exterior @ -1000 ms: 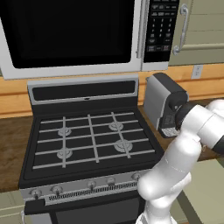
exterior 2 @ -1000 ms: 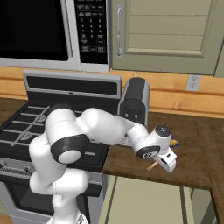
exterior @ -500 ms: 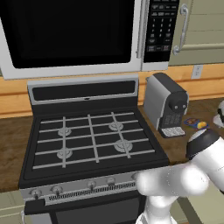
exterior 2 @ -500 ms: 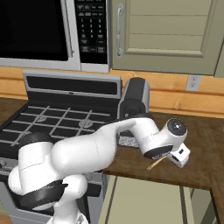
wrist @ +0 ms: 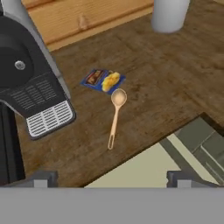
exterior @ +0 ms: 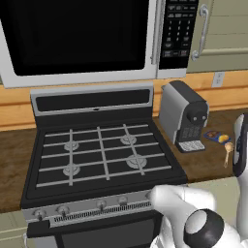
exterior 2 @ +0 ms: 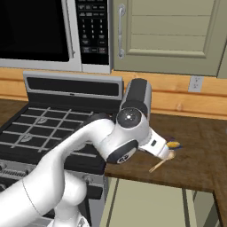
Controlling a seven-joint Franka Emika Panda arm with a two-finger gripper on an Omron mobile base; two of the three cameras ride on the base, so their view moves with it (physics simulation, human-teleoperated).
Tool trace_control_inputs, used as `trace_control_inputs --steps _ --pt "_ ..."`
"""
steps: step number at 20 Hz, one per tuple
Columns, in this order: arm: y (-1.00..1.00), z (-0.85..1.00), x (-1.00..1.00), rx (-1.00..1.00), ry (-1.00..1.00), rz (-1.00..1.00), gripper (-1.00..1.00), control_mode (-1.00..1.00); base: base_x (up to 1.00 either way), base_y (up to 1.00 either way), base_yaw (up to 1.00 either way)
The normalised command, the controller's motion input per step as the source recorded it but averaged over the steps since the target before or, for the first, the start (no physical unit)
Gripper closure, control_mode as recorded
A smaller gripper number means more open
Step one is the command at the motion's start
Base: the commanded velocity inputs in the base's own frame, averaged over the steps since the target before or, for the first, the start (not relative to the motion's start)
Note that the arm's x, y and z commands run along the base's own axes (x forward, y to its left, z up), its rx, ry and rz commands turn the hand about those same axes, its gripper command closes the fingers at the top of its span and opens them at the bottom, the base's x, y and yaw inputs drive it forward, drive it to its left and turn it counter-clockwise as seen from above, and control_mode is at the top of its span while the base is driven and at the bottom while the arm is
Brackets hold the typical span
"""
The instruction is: Pick the wooden spoon from the drawer and place it on the counter.
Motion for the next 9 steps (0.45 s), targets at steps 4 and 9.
trace_control_inputs --steps 4,9 --pt "1.00 0.87 -0.58 -0.24 0.00 0.00 -1.00 -1.00 0.00 0.00 0.00" --pt "0.99 0.74 -0.44 -0.29 0.06 -0.03 -1.00 -1.00 0.00 0.00 0.00"
